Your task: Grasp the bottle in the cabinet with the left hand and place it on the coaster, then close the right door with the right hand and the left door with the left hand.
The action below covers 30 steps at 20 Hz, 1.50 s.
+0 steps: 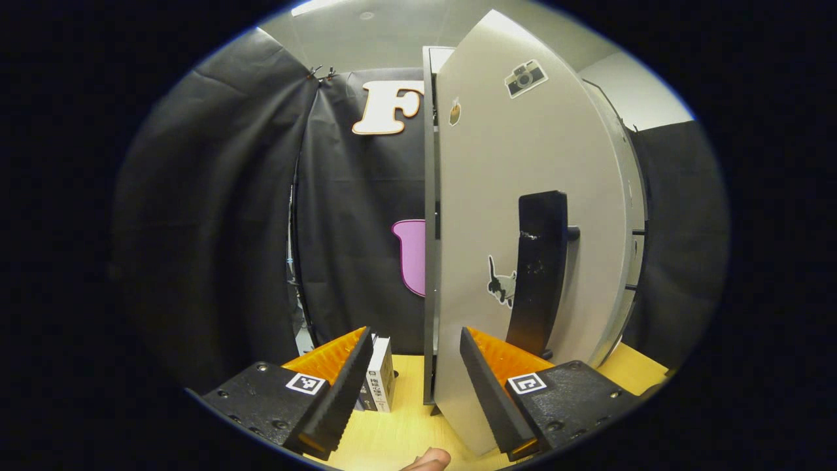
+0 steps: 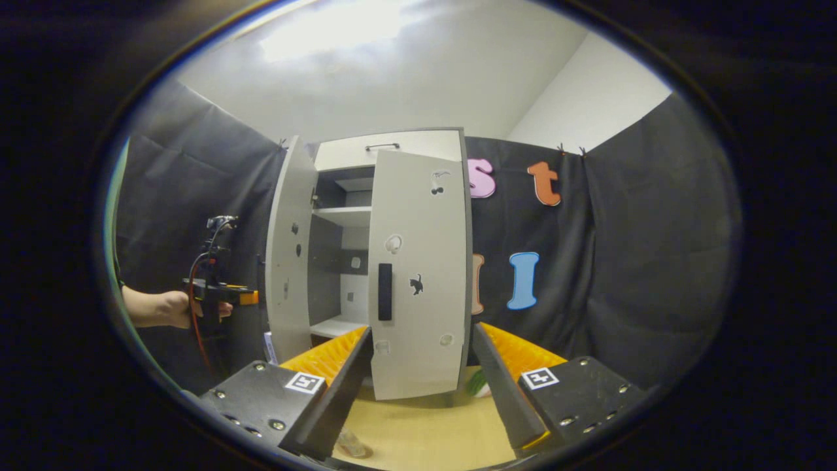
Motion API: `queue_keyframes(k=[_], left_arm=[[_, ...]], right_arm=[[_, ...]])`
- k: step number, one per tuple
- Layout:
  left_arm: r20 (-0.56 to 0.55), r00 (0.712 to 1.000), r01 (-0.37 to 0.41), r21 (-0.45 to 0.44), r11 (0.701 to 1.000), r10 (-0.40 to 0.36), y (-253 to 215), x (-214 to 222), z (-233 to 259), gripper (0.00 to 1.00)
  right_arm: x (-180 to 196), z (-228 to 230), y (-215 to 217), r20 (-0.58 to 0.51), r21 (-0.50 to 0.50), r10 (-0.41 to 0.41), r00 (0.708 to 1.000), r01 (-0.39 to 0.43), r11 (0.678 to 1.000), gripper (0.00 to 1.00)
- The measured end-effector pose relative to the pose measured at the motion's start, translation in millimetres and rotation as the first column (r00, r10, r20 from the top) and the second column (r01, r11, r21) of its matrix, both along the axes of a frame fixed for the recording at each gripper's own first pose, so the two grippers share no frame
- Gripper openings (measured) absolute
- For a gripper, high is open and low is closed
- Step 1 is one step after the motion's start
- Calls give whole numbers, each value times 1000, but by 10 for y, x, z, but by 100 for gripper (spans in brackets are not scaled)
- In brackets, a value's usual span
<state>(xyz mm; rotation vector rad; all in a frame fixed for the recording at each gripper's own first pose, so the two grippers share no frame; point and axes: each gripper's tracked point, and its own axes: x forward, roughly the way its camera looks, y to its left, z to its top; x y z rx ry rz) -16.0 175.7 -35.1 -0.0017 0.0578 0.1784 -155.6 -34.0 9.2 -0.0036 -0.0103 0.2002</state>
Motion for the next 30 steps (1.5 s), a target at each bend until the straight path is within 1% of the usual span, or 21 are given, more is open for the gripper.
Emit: queue_keyframes(k=[2,3,5,6,7,8,9,10,13,14,15,18,20,22,25,26,27,28,29,30], left_arm=[[5,1000,1,4,1000,-1,-77,33,7,84],[9,1000,4,12,1000,-4,-112,43,26,86],[11,1000,2,31,1000,-2,-168,73,38,86],[10,1000,-1,40,999,1,-196,88,43,84],[10,1000,-2,49,999,2,-221,103,47,86],[10,1000,-2,58,998,2,-253,113,55,84],[10,1000,-2,63,998,2,-281,132,62,84],[12,1000,-1,64,998,1,-310,151,60,86],[5,1000,8,49,999,-8,-431,217,37,86],[7,1000,14,49,999,-14,-477,237,59,84],[10,1000,22,53,998,-22,-532,259,86,87],[40,997,58,61,996,-61,-745,302,162,87],[41,996,71,60,996,-74,-874,326,184,87],[36,995,86,58,995,-88,-1012,306,193,86],[56,992,112,52,992,-115,-1210,220,314,88],[67,990,118,54,992,-121,-1252,176,367,89],[77,990,110,63,992,-114,-1269,122,430,89],[89,992,83,80,993,-90,-1237,58,493,91],[105,992,60,105,993,-71,-1224,-21,581,93],[116,991,49,126,991,-64,-1228,-38,627,98]], right_arm=[[-105,-16,-38,-7,-10,-3,1000,2,1000,94],[-153,0,-62,-3,-9,-6,1000,6,1000,94],[-242,19,-117,4,2,-16,1000,16,1000,94],[-264,7,-143,5,10,-19,1000,19,1000,94],[-291,11,-155,6,11,-20,1000,20,1000,94],[-322,15,-173,8,10,-24,1000,24,1000,94],[-336,11,-194,8,6,-26,1000,26,1000,94],[-350,-3,-216,7,3,-30,1000,30,1000,94],[-373,-24,-300,-3,9,-47,999,47,999,94],[-415,-13,-313,-4,14,-50,999,50,999,94],[-453,4,-329,-2,16,-52,999,52,999,94],[-500,26,-424,-2,16,-64,998,64,998,94],[-511,32,-457,-3,11,-64,998,64,998,94],[-510,57,-465,1,3,-62,998,62,998,94],[-466,126,-436,15,5,-53,999,53,999,94],[-447,167,-420,22,9,-48,999,48,999,89],[-420,202,-401,25,16,-46,999,46,999,89],[-391,225,-366,24,22,-48,999,47,999,89],[-370,250,-339,20,21,-56,998,55,998,94],[-344,286,-332,23,15,-73,997,73,997,94]])
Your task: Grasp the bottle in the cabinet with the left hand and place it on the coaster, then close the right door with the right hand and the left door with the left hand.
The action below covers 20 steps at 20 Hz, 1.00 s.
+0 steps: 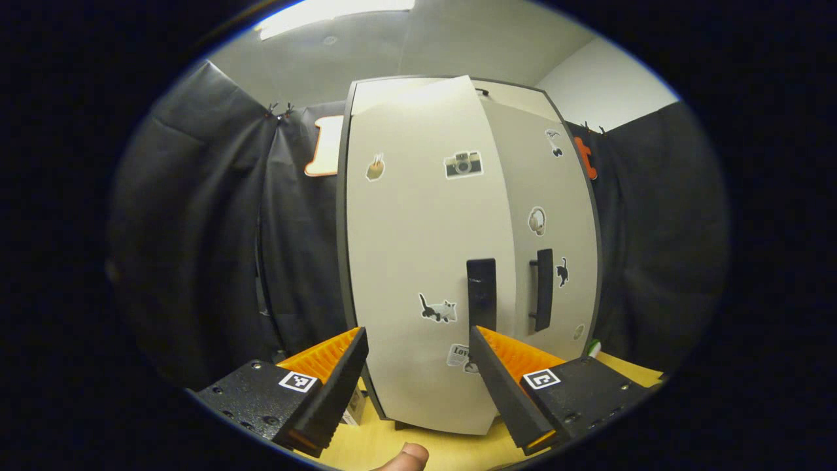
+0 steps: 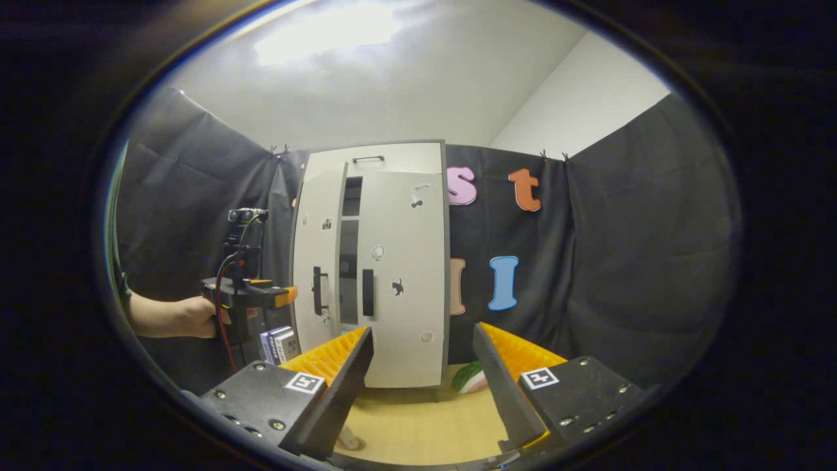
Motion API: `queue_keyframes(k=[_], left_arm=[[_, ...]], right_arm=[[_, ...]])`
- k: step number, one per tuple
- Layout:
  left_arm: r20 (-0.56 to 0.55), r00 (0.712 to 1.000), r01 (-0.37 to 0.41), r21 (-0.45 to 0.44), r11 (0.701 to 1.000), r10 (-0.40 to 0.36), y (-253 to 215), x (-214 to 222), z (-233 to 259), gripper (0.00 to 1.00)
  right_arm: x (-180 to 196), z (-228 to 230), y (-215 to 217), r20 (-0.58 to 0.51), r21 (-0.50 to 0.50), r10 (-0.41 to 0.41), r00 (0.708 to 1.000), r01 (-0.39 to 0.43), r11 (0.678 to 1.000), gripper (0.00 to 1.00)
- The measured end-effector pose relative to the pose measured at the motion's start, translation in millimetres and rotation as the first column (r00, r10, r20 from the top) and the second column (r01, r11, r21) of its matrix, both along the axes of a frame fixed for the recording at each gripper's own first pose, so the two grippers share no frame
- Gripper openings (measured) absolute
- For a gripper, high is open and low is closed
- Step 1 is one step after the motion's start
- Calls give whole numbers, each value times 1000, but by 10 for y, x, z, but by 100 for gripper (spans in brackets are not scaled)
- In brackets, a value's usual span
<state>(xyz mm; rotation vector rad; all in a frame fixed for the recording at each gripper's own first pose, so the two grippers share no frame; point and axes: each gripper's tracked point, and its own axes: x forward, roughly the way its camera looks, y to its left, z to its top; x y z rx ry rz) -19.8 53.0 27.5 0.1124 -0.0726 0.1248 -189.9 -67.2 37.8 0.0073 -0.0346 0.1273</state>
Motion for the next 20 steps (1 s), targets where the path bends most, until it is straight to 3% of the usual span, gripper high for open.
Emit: queue_keyframes(k=[2,3,7,11,15,17,20], left_arm=[[-22,1000,20,12,1000,-20,-101,-75,-11,99],[-31,999,22,5,1000,-22,-124,-141,-15,99],[-68,997,41,-26,999,-43,-293,-414,-53,98],[-72,997,41,5,999,-40,-349,-688,1,98],[-19,999,41,-97,994,-43,-427,-983,150,98],[-14,997,67,-145,987,-69,-521,-1030,259,98],[-32,998,47,-132,990,-51,-590,-1165,340,98]], right_arm=[[46,51,28,15,-16,-38,999,38,999,89],[73,62,74,11,-14,-45,999,45,999,94],[49,-21,319,-49,55,-29,998,32,998,94],[-141,-76,405,-83,43,-33,996,36,998,94],[-334,-119,301,-75,40,-71,995,74,996,89],[-421,-87,238,-57,35,-92,994,94,995,94],[-516,1,228,-16,21,-79,997,79,997,89]])
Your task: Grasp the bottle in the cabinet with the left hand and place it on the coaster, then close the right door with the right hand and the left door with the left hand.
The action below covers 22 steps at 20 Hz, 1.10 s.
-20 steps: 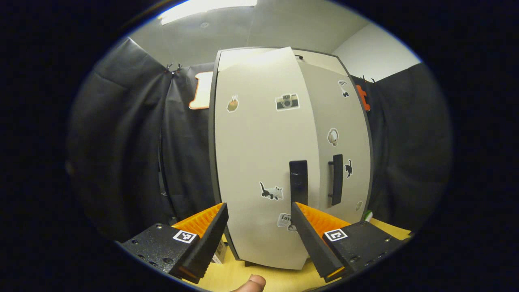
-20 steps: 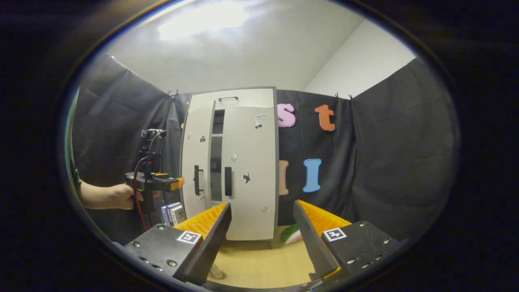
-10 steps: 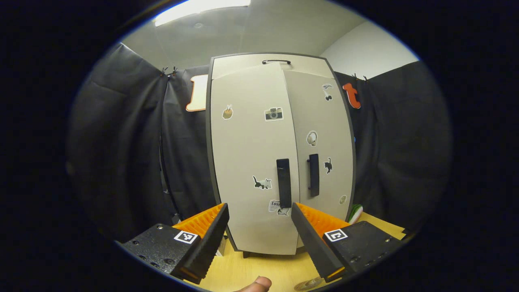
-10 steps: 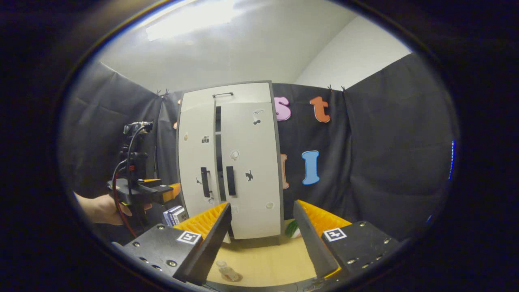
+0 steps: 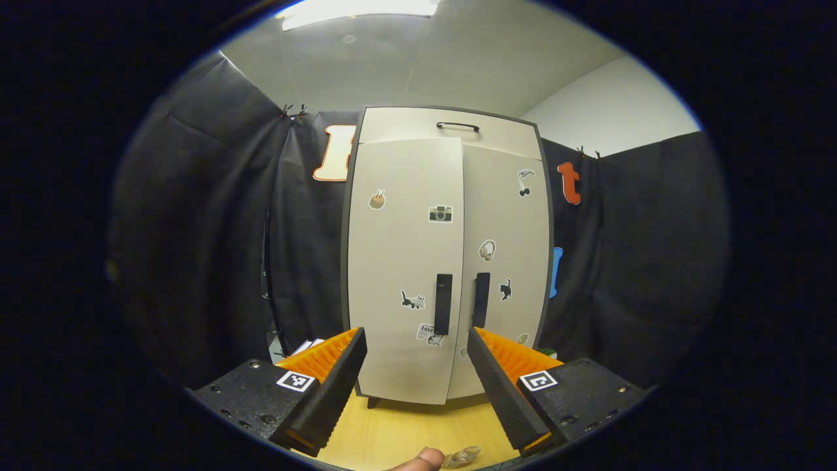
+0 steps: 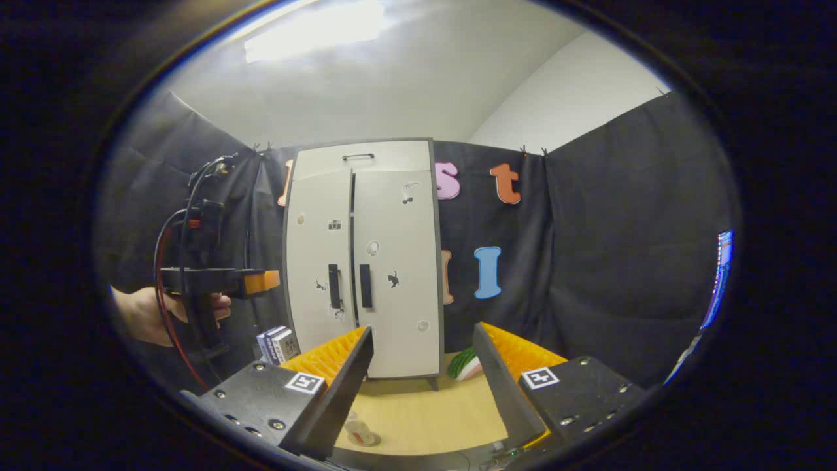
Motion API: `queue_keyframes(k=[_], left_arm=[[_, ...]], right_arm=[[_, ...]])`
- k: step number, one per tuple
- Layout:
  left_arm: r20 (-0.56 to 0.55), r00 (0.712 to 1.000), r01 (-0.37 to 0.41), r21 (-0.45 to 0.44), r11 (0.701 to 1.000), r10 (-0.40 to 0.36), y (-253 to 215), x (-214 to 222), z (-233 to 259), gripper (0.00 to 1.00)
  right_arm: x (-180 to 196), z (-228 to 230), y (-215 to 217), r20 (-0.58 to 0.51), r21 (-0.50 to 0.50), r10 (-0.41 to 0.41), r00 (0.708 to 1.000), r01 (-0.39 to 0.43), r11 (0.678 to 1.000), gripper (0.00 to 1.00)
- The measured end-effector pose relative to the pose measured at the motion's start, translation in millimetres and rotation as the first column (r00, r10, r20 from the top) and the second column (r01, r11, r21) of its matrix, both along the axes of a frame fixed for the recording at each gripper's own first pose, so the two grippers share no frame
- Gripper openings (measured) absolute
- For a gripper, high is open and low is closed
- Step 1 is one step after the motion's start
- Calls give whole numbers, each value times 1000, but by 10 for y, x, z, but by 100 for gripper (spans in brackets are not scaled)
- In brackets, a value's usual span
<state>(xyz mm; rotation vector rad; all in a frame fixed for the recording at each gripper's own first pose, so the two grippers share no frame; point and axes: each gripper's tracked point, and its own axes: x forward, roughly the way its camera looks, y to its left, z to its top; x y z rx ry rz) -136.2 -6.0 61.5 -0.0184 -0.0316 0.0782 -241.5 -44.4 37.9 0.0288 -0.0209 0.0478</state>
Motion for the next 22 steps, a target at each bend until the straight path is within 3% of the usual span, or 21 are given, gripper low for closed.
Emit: queue_keyframes(k=[6,8,11,12,14,15,18,19,22], left_arm=[[-16,999,43,24,999,-42,-433,-95,44,98],[-12,1000,27,29,999,-27,-488,-120,79,98],[-19,999,35,43,998,-34,-620,-101,73,98],[-26,999,31,43,999,-29,-635,-97,57,98],[-49,999,24,30,999,-23,-683,-83,-11,98],[-53,998,19,30,999,-17,-708,-85,-37,98],[-73,997,41,59,997,-37,-872,-63,-113,98],[-70,996,55,69,996,-50,-955,-58,-117,98],[-78,994,78,101,992,-71,-1118,-70,-190,98]], right_arm=[[-140,51,-55,15,-10,27,1000,-26,1000,94],[-181,32,-140,20,-21,23,1000,-22,1000,89],[-223,10,-284,29,-29,6,1000,-5,1000,89],[-237,12,-304,28,-20,7,1000,-6,1000,94],[-254,51,-358,39,-5,5,999,-5,1000,89],[-254,63,-369,45,-10,11,999,-10,1000,94],[-250,48,-451,53,-13,4,999,-3,1000,94],[-257,40,-471,52,-5,-2,999,2,1000,89],[-291,44,-454,69,16,6,998,-7,1000,94]])
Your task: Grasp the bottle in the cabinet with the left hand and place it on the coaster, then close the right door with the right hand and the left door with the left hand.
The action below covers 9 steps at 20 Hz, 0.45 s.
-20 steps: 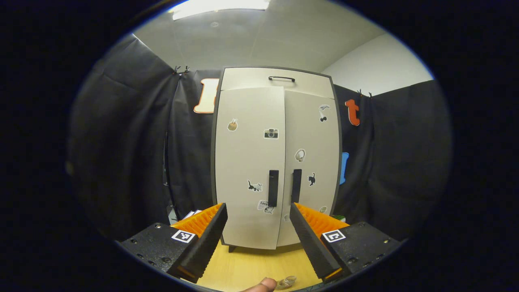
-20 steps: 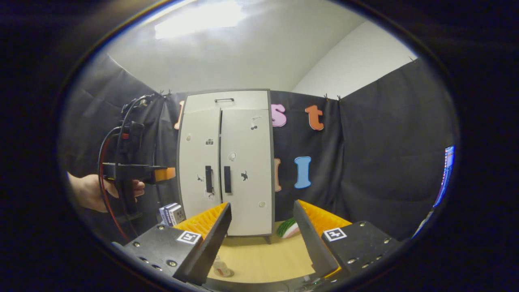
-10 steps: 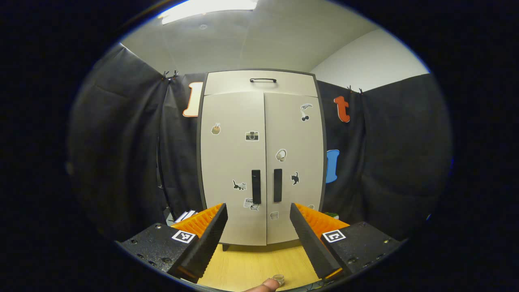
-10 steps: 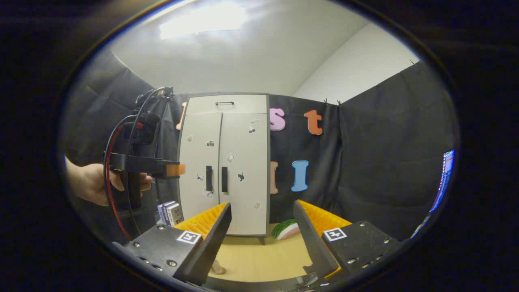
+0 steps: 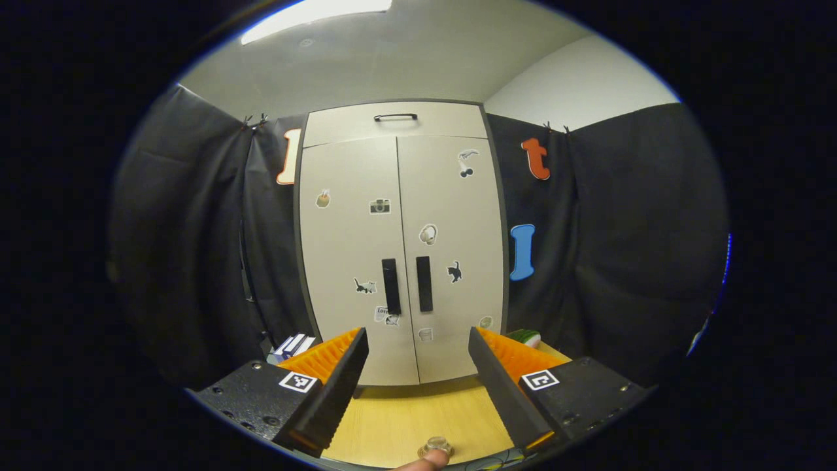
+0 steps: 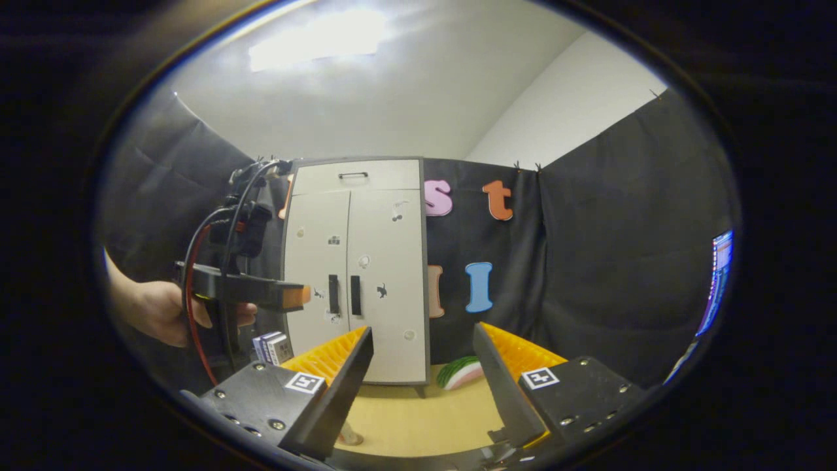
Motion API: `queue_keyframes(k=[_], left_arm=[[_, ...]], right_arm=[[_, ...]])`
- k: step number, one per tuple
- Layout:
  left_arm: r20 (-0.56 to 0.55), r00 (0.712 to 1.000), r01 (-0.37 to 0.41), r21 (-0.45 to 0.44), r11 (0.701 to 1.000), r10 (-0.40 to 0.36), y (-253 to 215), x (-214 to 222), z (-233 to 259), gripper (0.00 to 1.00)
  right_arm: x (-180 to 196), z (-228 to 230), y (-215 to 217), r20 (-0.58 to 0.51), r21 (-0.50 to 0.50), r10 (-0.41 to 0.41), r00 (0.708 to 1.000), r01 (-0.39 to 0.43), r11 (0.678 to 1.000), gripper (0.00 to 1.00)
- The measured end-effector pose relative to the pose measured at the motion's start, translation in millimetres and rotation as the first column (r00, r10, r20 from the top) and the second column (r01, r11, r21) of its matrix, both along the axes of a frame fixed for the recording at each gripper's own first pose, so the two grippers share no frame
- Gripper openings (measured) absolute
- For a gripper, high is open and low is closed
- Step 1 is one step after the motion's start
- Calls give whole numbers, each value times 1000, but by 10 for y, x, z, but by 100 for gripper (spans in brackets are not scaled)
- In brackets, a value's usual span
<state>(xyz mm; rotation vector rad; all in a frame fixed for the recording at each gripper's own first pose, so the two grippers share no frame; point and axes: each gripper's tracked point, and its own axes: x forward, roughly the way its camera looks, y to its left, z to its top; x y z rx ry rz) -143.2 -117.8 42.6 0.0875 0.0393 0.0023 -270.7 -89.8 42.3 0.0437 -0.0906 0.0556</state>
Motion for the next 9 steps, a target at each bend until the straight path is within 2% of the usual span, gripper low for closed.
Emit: queue_keyframes(k=[9], left_arm=[[0,1000,1,23,1000,-1,-84,-29,-104,98]], right_arm=[[102,-113,106,-35,-2,21,999,-21,1000,94]])
